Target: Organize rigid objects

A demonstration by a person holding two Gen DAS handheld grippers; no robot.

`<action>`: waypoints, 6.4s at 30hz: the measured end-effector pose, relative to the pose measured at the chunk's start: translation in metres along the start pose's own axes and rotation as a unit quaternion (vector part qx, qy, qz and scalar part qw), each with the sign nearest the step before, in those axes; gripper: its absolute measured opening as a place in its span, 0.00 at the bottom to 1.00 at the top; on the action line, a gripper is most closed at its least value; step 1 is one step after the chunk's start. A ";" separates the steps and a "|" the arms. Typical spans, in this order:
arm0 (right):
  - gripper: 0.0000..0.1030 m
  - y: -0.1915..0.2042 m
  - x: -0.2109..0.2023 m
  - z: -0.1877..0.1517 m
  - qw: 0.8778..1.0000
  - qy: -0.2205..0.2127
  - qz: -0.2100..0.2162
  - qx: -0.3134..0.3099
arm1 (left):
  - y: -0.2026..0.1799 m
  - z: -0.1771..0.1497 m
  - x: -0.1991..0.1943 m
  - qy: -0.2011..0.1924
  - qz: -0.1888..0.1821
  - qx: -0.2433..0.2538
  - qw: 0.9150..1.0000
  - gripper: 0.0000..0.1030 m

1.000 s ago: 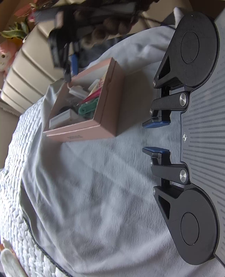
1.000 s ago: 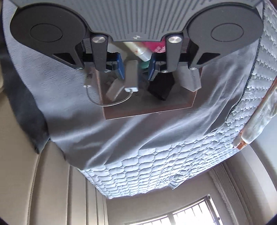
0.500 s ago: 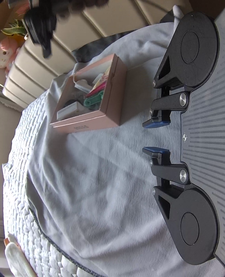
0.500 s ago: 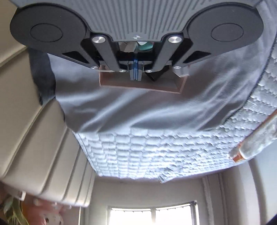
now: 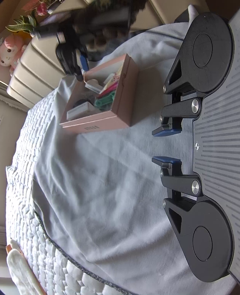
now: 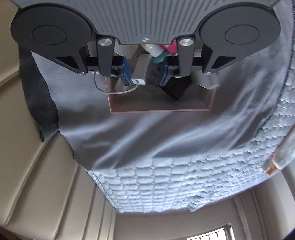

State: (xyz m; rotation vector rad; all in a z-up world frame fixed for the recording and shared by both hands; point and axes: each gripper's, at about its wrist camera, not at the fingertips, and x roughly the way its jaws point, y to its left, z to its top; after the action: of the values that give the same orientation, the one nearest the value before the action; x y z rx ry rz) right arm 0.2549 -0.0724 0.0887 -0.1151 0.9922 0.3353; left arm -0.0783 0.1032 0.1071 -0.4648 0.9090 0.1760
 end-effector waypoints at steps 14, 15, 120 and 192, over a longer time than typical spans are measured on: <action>0.21 -0.013 -0.102 -0.001 0.993 -0.087 0.072 -0.024 | 0.011 -0.004 0.026 0.027 0.005 0.004 1.000 0.25; 0.21 -0.012 -0.116 0.003 0.991 -0.099 0.081 -0.036 | 0.011 -0.002 0.028 0.025 0.006 0.002 1.000 0.25; 1.00 -0.021 -0.024 -0.258 0.985 -0.169 0.008 0.022 | -0.048 -0.065 0.103 -0.150 0.008 0.164 0.975 0.27; 1.00 -0.021 -0.024 -0.259 0.985 -0.169 0.008 0.022 | -0.049 -0.067 0.102 -0.153 0.012 0.167 0.974 0.27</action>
State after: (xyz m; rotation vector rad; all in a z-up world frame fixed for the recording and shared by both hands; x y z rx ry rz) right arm 0.0428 -0.1612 -0.0338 -0.0090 0.6632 0.3347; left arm -0.0475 0.0239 0.0064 -0.1078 0.6248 0.1092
